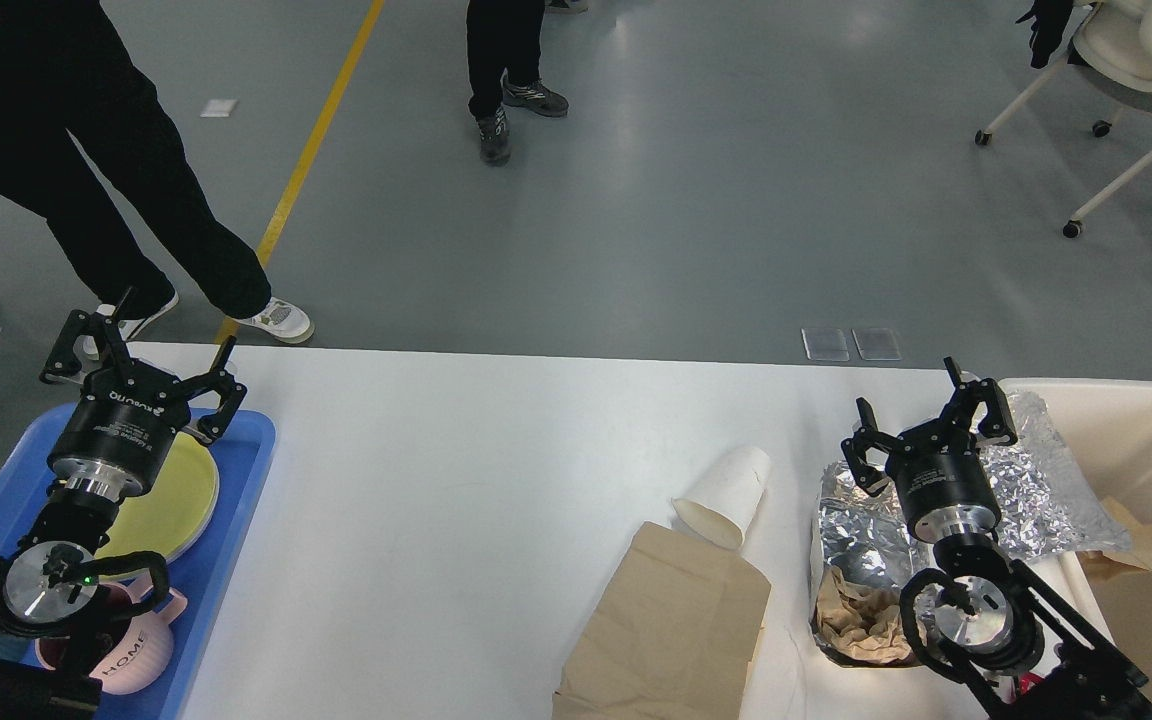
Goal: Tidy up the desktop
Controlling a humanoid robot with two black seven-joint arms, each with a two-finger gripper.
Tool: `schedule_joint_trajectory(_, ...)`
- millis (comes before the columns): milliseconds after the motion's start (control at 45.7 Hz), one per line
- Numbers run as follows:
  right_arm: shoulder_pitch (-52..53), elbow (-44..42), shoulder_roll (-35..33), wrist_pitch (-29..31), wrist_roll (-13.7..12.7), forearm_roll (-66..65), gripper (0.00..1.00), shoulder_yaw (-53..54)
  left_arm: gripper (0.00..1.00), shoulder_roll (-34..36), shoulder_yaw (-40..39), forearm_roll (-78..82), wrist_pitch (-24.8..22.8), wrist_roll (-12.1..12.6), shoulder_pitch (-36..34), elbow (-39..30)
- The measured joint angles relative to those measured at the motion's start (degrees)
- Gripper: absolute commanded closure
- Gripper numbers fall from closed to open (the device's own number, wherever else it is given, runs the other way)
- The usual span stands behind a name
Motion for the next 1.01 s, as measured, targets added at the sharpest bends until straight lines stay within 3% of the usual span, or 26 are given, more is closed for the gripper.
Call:
schedule_joint_trajectory(394,0.0,0.0,-0.01,0.0,0.0,0.0,0.0,0.0,0.04,-3.94,-2.54,1.44,-3.56,-1.02,2.9,0.2)
schedule_joint_trajectory(590,0.0,0.0,-0.01,0.0,0.0,0.0,0.0,0.0,0.04,-5.74,-2.14,1.43,-3.89,-4.68,4.29,0.28)
schedule_joint_trajectory(700,0.0,0.0,-0.01,0.0,0.0,0.0,0.0,0.0,0.04,-9.26,-1.39,2.1,-3.93,-10.26,4.73,0.39)
schedule_joint_trajectory(787,0.0,0.0,-0.01,0.0,0.0,0.0,0.0,0.0,0.04,-10.47,0.43,2.28,-3.96,-12.74,5.53,0.39)
schedule_joint_trajectory(1006,0.0,0.0,-0.01,0.0,0.0,0.0,0.0,0.0,0.04,-8.68,1.51,1.93,-4.01,-13.39,4.63,0.06)
